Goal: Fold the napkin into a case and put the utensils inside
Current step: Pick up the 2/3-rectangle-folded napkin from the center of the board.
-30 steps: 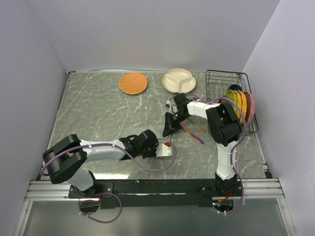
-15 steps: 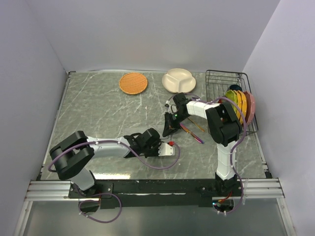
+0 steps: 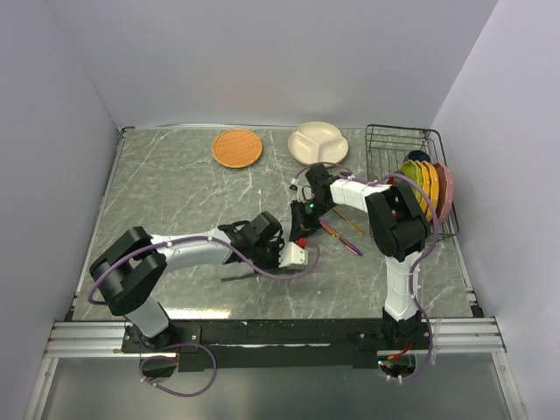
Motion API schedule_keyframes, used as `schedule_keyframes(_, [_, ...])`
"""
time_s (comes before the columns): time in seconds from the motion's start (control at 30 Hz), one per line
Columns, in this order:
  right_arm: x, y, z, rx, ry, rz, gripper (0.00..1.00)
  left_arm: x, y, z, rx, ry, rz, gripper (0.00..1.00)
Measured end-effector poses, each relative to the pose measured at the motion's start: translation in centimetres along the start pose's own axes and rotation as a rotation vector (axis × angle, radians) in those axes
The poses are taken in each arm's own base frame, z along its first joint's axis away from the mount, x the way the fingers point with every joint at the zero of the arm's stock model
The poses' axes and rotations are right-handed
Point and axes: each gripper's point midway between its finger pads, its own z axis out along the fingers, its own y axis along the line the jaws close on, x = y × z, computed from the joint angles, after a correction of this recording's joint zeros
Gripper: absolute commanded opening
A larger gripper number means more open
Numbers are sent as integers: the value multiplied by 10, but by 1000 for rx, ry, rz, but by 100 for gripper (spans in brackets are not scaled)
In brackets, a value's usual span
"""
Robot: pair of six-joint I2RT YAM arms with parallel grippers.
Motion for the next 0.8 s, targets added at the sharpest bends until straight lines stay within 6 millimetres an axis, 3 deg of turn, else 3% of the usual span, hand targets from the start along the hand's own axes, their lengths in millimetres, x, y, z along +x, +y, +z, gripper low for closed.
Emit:
schedule_keyframes(0.27, [0,0,0,11,-3,-42,18,-12,22,-20,107,-51,-140,1])
schedule_keyframes(0.5, [0,0,0,10,-3,-46,19,3,45,-18,215,-55,-308,1])
schedule_keyframes(0.57, [0,1,0,11,-3,-46,19,6,51,-17,236,-59,-346,18])
schedule_keyframes(0.63, [0,1,0,11,-3,-46,19,7,59,-18,243,-69,-371,22])
schedule_keyframes(0.7, [-1,1,-1,11,-3,-47,19,11,63,-20,236,-72,-385,44])
schedule_keyframes(0.8, [-1,0,-1,18,-2,-45,19,17,58,-23,205,-71,-370,59])
